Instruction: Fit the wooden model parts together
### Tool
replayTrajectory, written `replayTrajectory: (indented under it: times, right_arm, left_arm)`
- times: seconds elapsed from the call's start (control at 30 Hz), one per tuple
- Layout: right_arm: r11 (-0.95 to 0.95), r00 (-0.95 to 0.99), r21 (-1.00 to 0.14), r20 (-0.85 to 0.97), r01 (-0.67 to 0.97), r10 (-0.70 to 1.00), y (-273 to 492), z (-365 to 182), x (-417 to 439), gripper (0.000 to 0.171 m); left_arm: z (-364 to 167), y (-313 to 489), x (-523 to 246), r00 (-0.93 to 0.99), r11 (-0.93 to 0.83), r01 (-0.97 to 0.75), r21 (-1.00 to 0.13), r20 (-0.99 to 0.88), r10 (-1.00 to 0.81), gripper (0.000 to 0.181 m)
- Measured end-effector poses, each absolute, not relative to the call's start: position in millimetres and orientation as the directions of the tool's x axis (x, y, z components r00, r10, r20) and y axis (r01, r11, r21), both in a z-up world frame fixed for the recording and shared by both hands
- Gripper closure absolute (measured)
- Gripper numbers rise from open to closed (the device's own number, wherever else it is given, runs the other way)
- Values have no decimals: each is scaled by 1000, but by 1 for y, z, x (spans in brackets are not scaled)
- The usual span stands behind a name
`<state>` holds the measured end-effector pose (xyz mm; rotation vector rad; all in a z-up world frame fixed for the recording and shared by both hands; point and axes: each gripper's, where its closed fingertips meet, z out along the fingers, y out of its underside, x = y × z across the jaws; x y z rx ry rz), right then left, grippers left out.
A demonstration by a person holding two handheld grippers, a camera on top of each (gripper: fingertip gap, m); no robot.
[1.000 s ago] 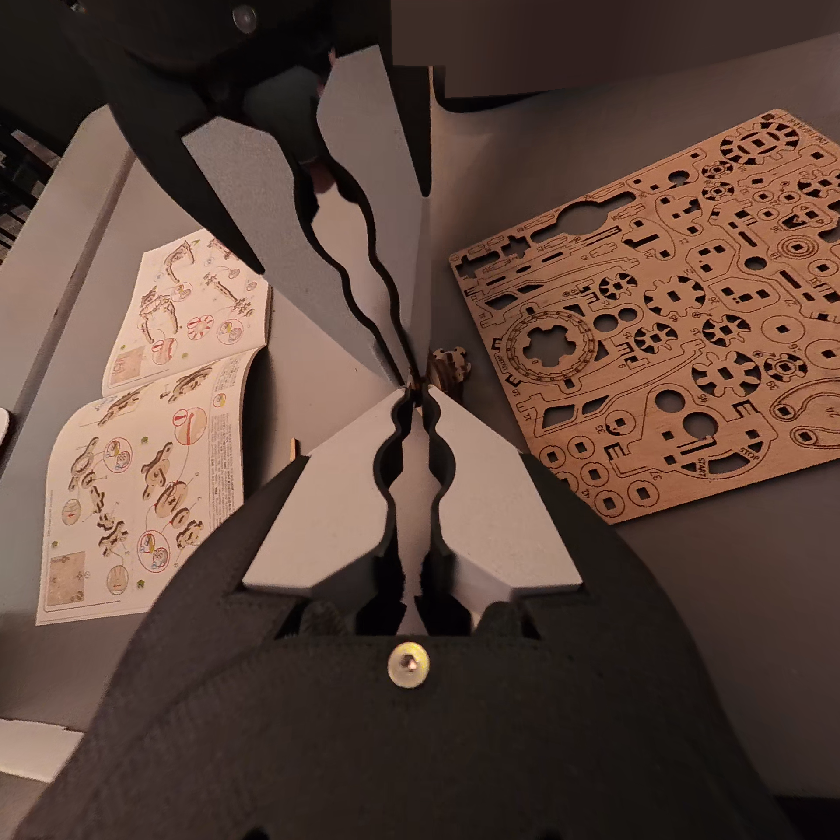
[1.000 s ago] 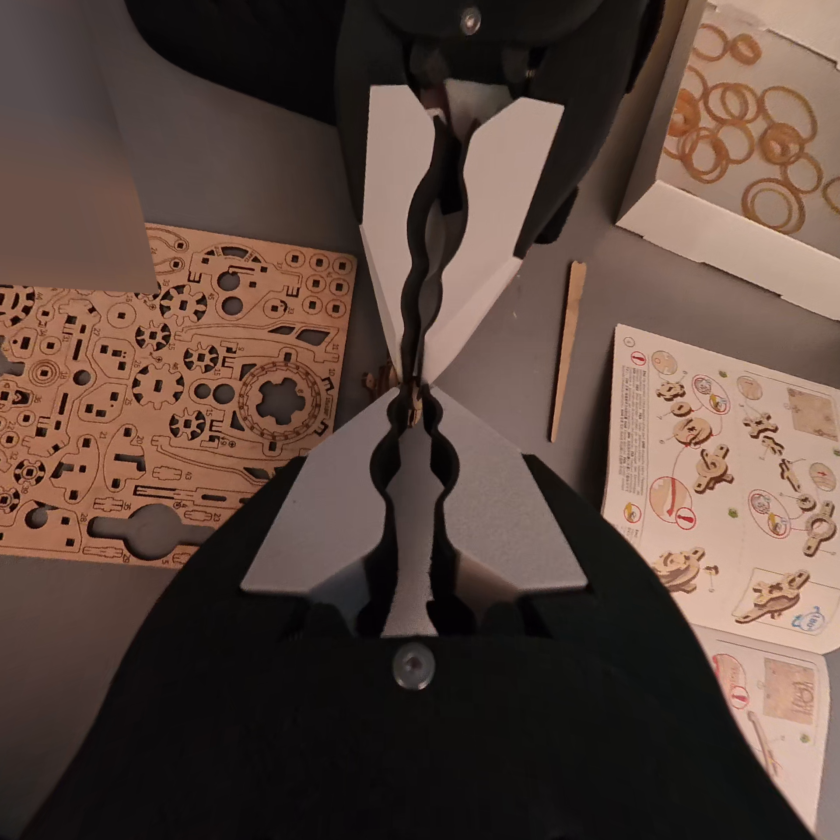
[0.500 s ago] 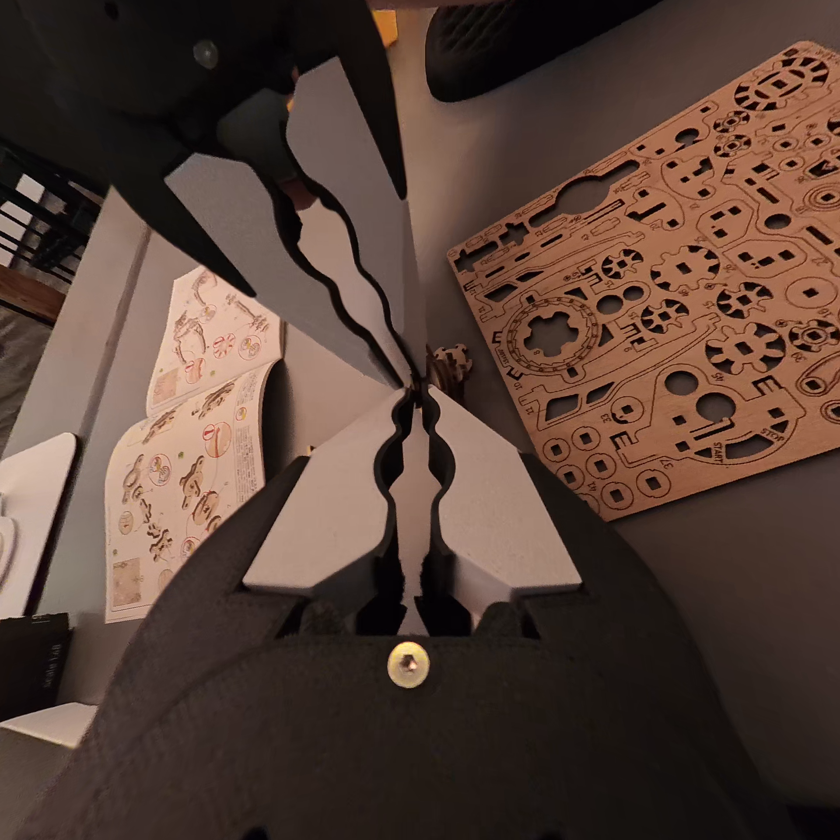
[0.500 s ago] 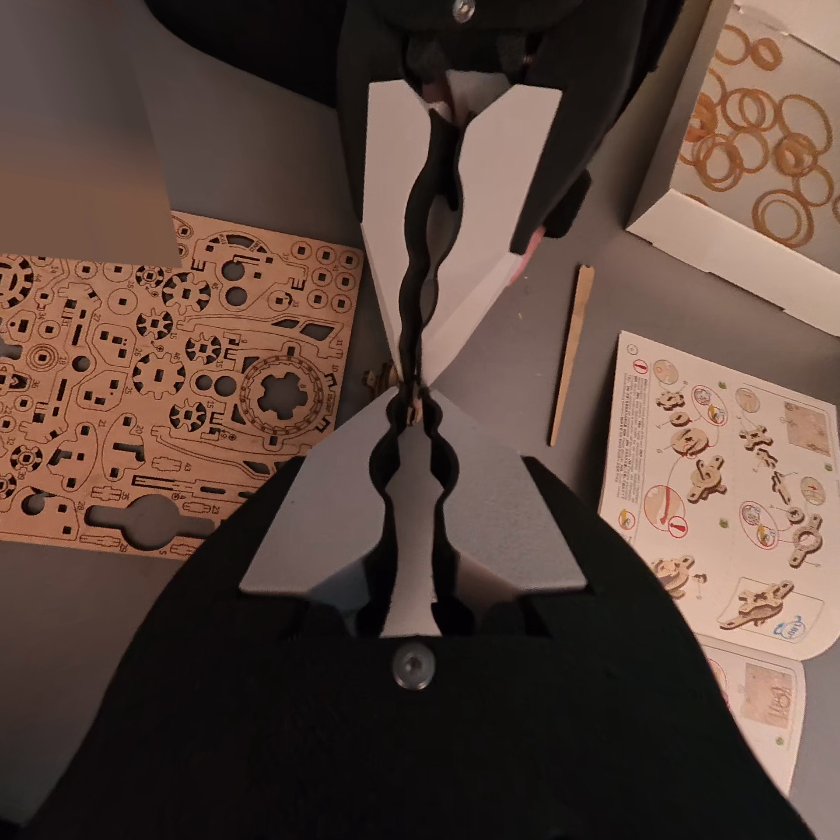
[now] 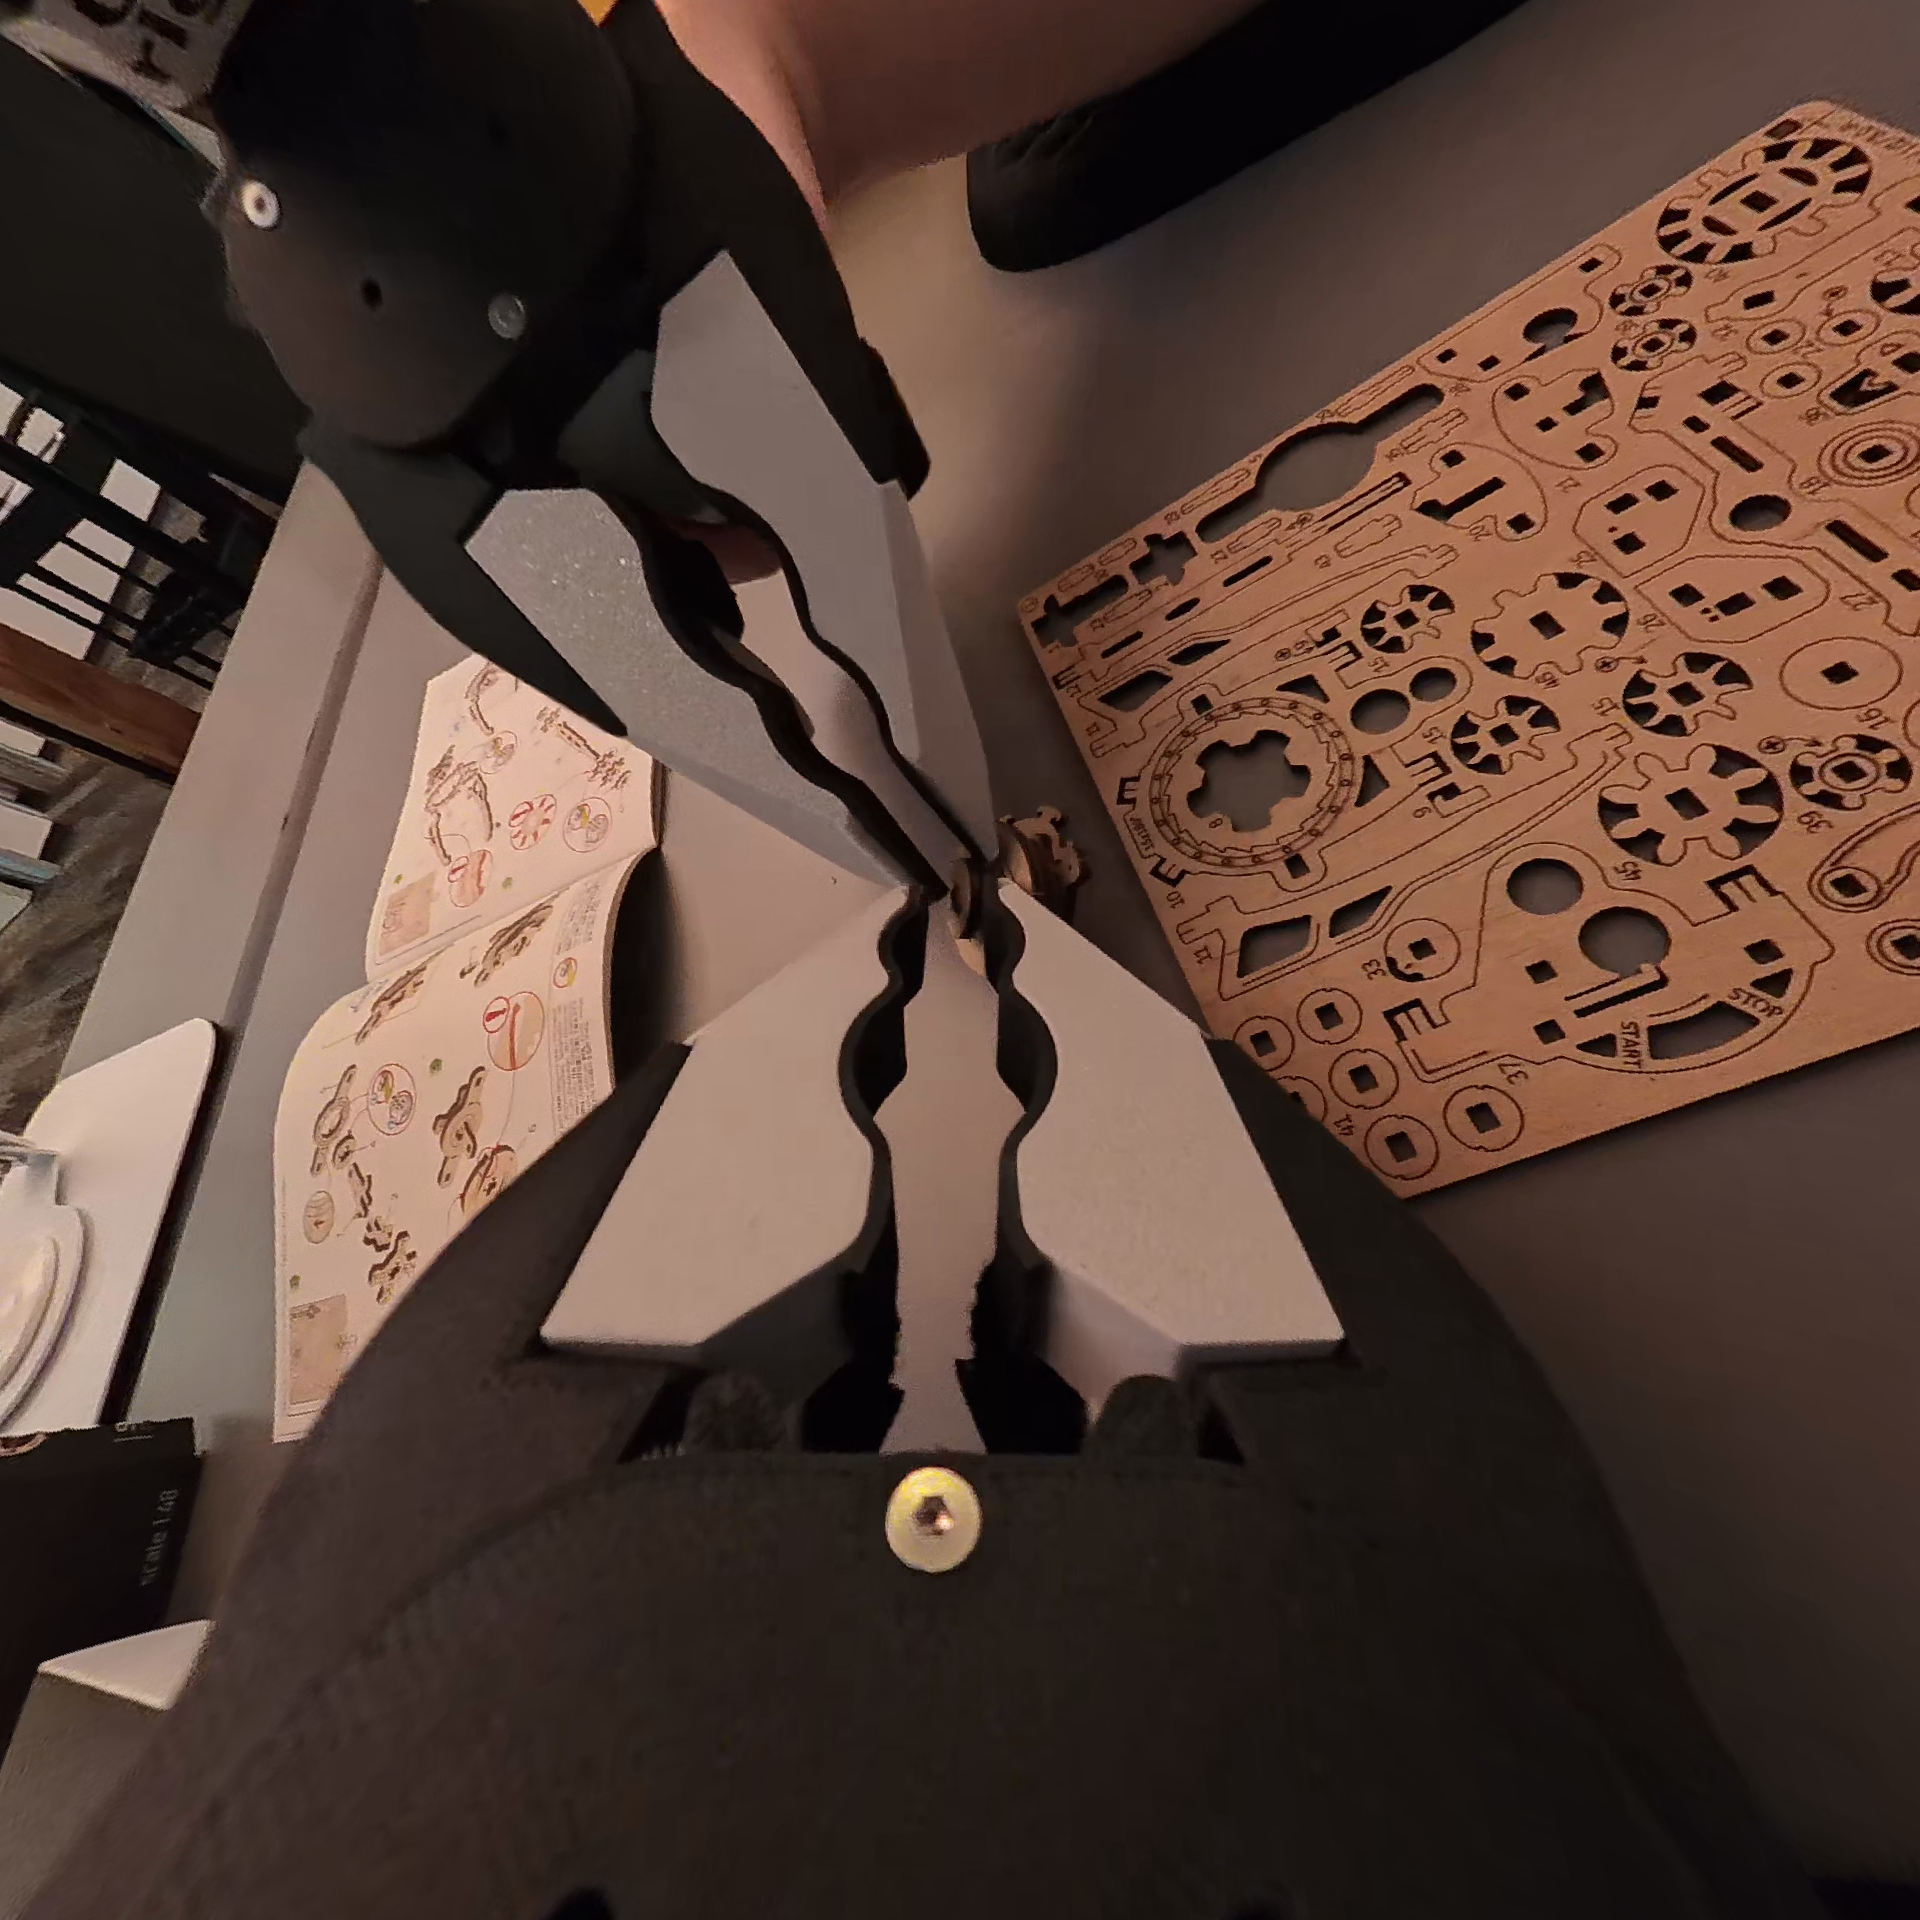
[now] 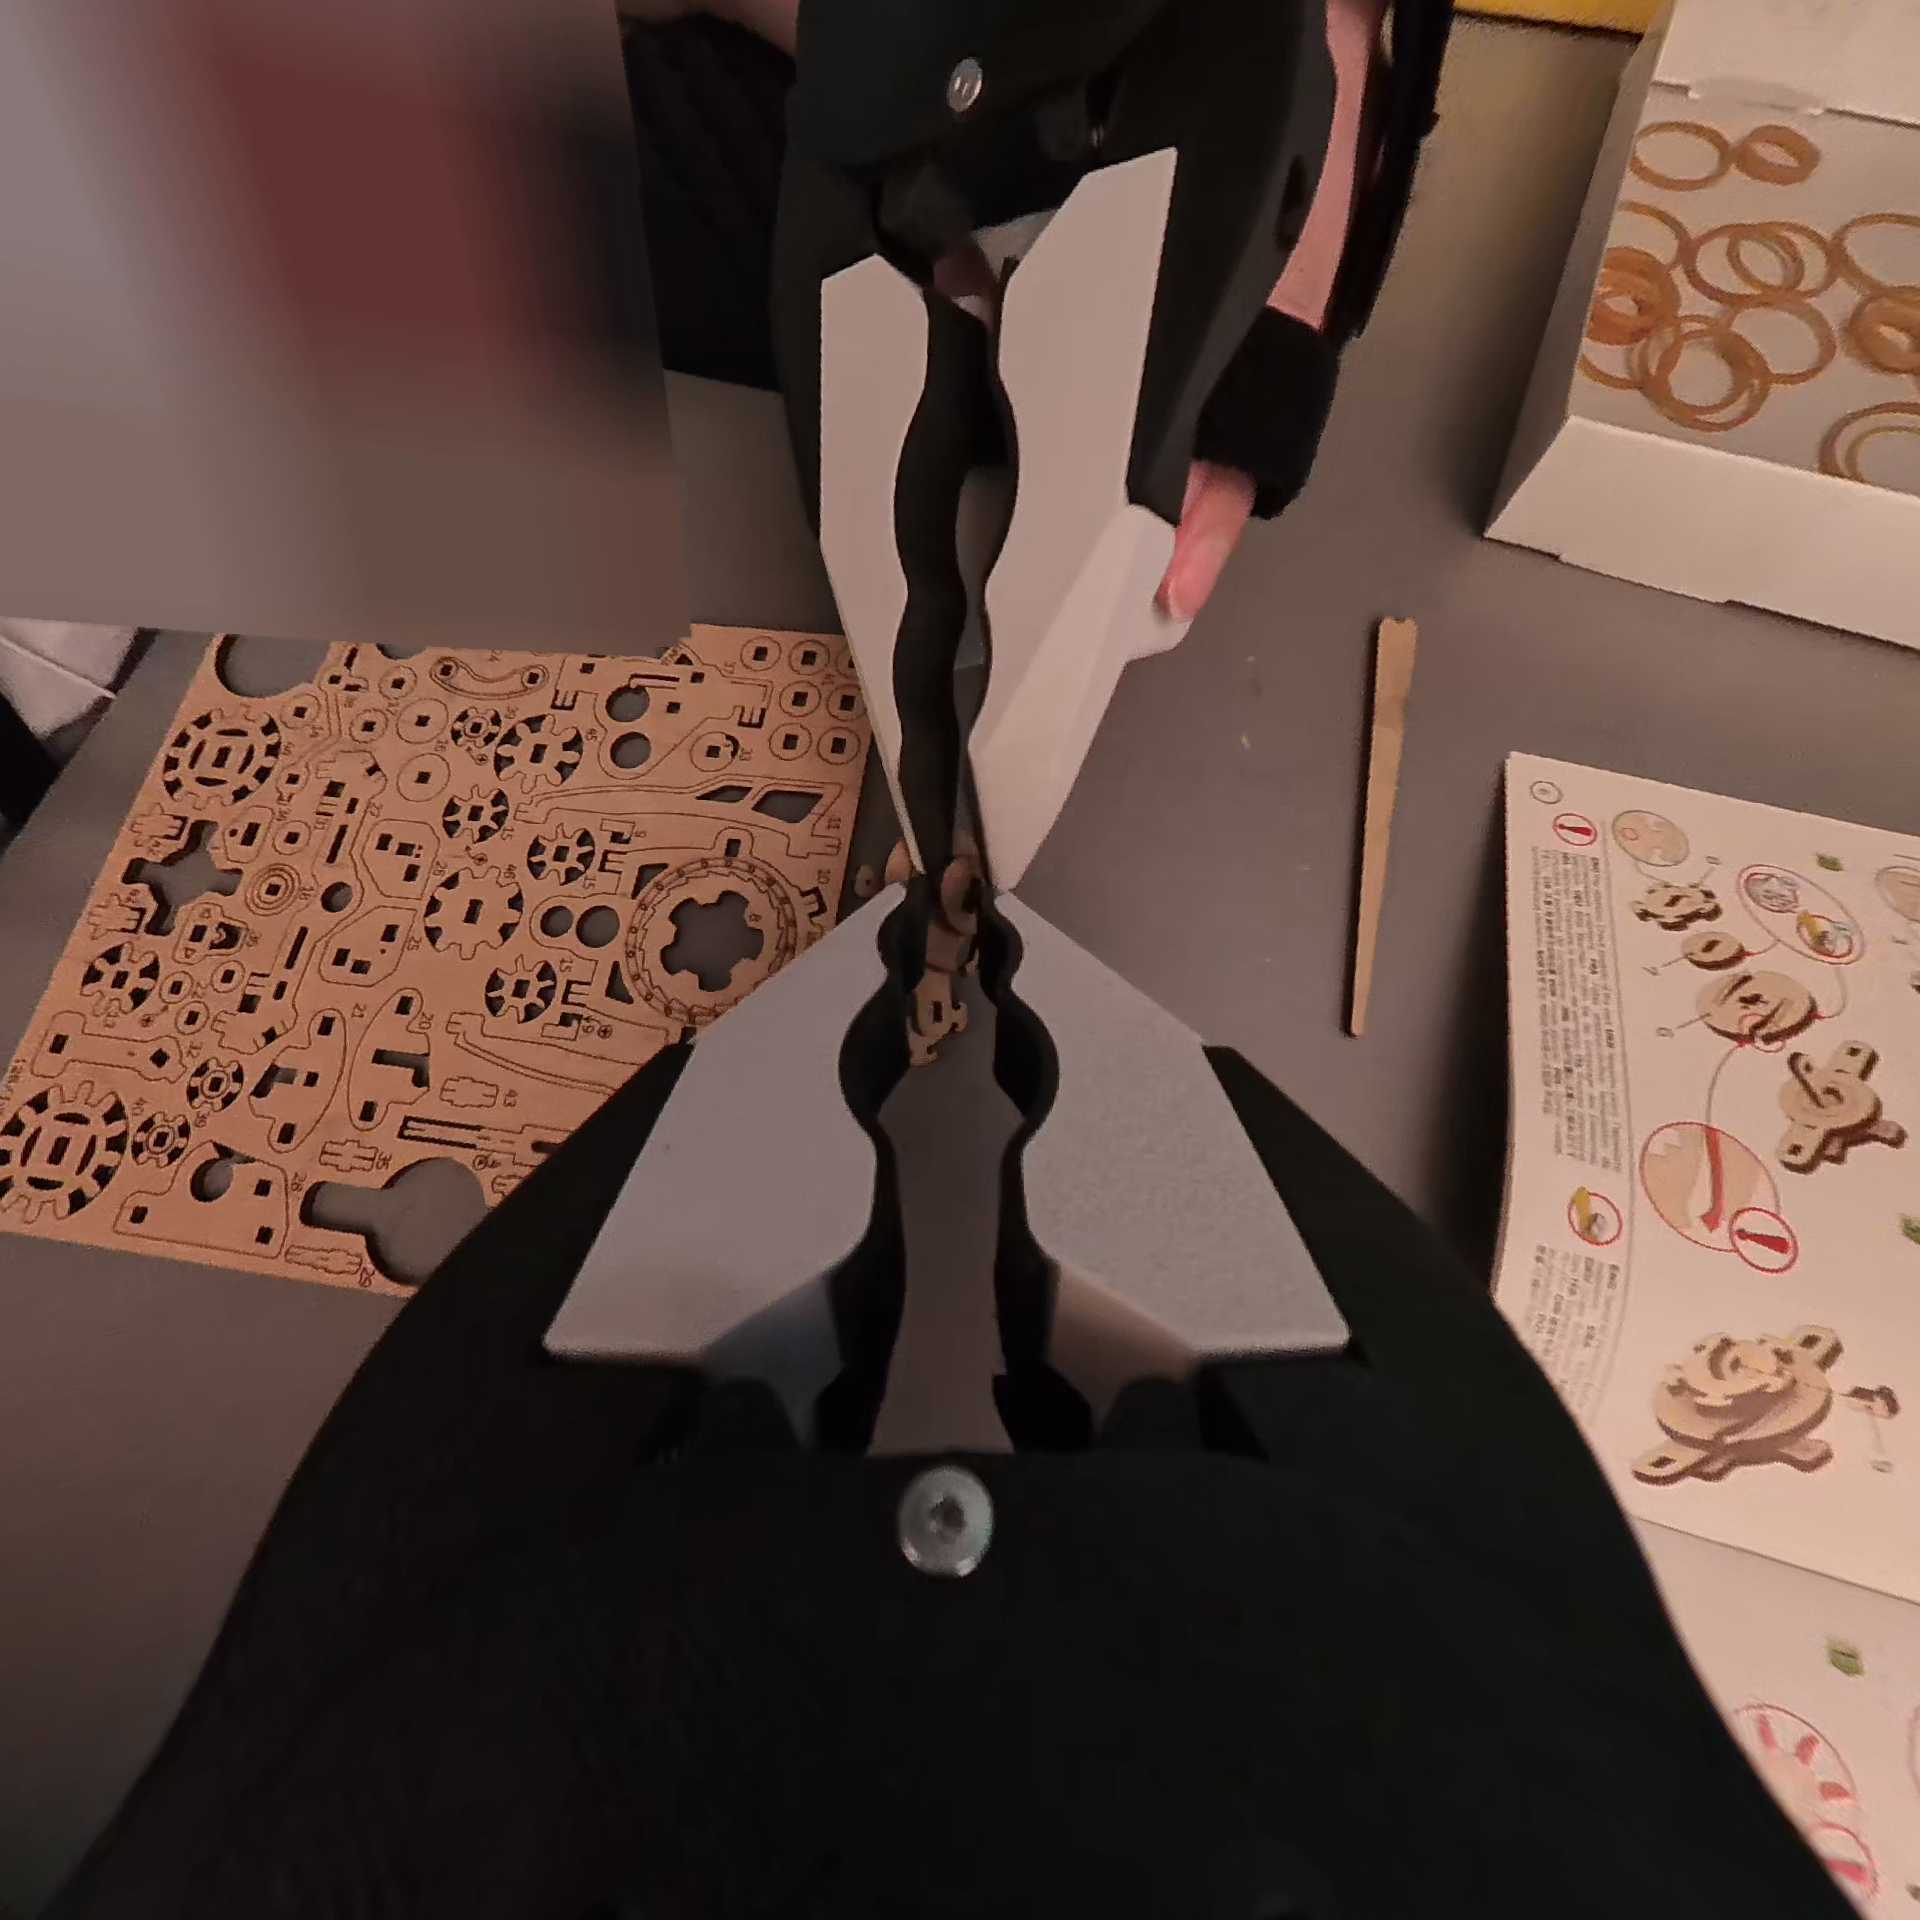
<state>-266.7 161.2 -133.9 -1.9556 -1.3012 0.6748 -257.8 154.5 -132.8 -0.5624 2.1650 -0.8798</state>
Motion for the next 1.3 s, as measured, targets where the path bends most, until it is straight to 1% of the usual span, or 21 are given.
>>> replayTrajectory:
  times: [0.1, 0.17, 0.27, 0.6, 0.8, 0.9, 1.03, 1.3]
  right_arm:
    - [-279, 367, -780, -68, 560, 928, 161, -134, -268, 163]
    - [-251, 357, -777, -37, 577, 933, 160, -134, -268, 163]
    - [-199, 342, -771, 26, 605, 939, 160, -133, -269, 164]
    - [-153, 330, -733, 103, 663, 939, 160, -134, -269, 165]
    - [-211, 332, -728, 25, 652, 943, 160, -135, -270, 166]
    - [-224, 334, -705, 19, 673, 942, 161, -136, -269, 167]
    - [-271, 350, -724, -44, 634, 936, 162, -136, -268, 167]
    - [-281, 314, -740, -100, 611, 944, 159, -137, -270, 167]
  left_arm:
    - [-133, 154, -258, -654, 665, -126, -736, -442, -614, 176]
    - [-134, 153, -260, -665, 659, -132, -740, -428, -613, 179]
    - [-134, 153, -260, -673, 643, -143, -752, -402, -621, 179]
    - [-134, 153, -260, -684, 632, -156, -759, -379, -623, 179]
    - [-134, 153, -261, -705, 606, -195, -771, -320, -633, 181]
    - [-134, 154, -259, -695, 625, -192, -756, -345, -630, 181]
    - [-135, 155, -258, -695, 616, -209, -759, -328, -640, 181]
    - [-136, 152, -260, -714, 639, -188, -746, -343, -610, 181]
